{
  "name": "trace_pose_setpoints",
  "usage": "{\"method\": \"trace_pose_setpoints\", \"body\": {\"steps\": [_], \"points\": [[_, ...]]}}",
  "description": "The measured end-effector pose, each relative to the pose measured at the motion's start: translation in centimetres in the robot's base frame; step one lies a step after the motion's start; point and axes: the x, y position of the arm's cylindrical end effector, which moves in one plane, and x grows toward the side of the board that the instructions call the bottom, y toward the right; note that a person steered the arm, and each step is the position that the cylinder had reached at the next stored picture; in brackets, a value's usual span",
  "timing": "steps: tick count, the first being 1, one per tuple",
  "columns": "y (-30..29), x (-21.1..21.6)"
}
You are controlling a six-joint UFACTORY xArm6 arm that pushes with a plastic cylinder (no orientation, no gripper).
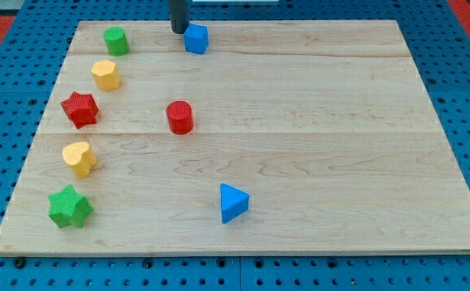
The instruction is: Move the blue cube to the left and slightly down
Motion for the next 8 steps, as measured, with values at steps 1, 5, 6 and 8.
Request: {"method": "trace_pose_setpoints", "body": {"steps": [1, 5, 6, 8], "points": [[0.5, -1.0], [5.3, -0.3], [3.3, -0.3], [1.7, -0.2]]}}
